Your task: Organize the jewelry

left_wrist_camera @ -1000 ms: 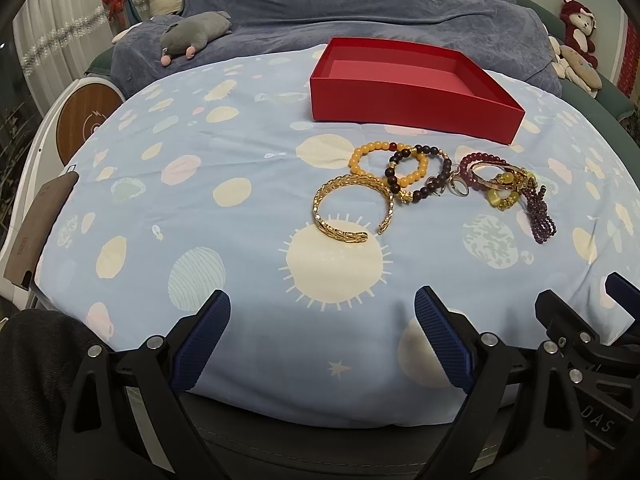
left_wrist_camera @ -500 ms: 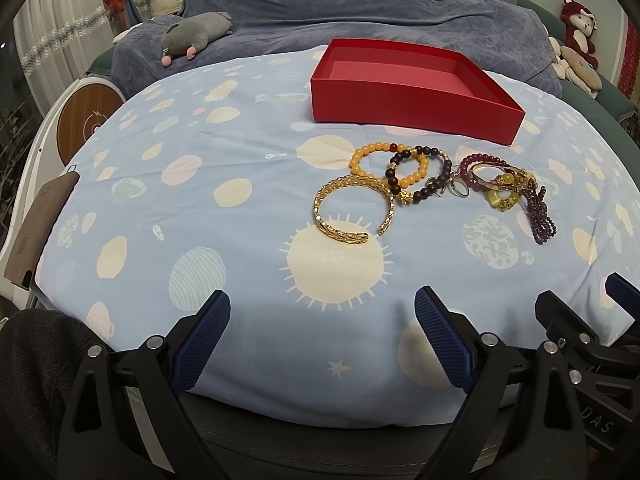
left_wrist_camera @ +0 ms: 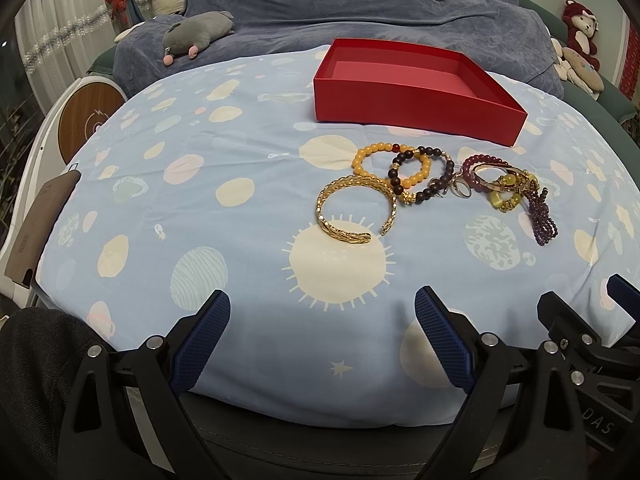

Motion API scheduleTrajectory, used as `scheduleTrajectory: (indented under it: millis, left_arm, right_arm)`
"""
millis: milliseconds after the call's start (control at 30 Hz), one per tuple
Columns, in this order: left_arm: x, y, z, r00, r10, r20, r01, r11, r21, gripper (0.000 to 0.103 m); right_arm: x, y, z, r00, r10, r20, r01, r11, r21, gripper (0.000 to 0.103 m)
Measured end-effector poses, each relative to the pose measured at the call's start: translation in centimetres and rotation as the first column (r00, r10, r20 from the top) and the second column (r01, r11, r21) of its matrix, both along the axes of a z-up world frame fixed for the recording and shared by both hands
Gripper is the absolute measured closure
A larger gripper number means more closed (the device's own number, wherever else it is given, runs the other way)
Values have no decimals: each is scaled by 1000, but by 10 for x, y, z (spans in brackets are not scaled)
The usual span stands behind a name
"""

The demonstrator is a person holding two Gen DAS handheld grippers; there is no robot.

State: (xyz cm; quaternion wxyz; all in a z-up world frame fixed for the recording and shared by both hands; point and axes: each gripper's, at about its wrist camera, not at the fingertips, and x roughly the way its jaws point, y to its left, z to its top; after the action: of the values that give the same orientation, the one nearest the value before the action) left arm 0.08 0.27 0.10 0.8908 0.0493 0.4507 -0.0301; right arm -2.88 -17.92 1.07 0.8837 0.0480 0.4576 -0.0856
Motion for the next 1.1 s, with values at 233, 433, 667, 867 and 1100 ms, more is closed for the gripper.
scheduleTrajectory:
  millis: [233,433,667,867,1100]
  left_arm:
    - [0,0,0,1000,2,2,-2,1000,-1,14]
    - [0,0,0,1000,5,2,-5,1000,-3,14]
    - [-1,1,1,1000,6,3,-6,1000,-6,14]
    - [-1,1,1,1000,8,3,-8,1000,-4,14]
    - [-1,1,0,1000,8,3,-8,1000,-4,14]
  right_arm:
    - [0,0,0,1000,-2,0,2,1000,0,7]
    - [0,0,0,1000,-2,1,2,1000,0,7]
    - [0,-1,0,1000,-1,1,1,1000,0,7]
    - [0,-1,0,1000,-1,1,1,1000,0,7]
    - [0,-1,0,1000,-2,1,2,1000,-1,7]
